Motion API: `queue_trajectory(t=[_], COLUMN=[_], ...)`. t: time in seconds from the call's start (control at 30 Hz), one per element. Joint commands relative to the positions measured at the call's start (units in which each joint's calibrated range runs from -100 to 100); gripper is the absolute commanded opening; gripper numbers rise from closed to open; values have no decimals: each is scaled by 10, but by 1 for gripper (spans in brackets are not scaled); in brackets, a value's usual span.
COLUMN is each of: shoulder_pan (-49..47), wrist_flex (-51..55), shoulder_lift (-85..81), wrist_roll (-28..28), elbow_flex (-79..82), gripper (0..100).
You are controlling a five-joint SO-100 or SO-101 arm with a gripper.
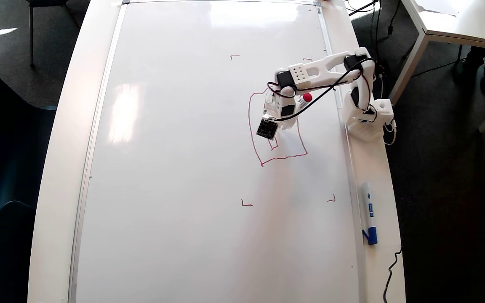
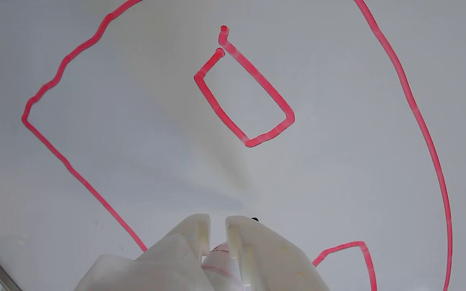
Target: Draw on a whiteboard a robot head using a pen attached to the gripper
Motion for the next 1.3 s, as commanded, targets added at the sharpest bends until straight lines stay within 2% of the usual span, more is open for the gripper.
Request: queue_trajectory(t=[0.0, 0.6, 1.0, 1.27], shoulder_pan=[0, -7, 54, 57], wrist_flex=[3, 3, 3, 5], shoulder_lift=[-2, 0, 0, -1], wrist_roll=[-3, -15, -12, -11], elbow_flex=[-14, 38, 37, 39], gripper=[1, 1, 1, 1])
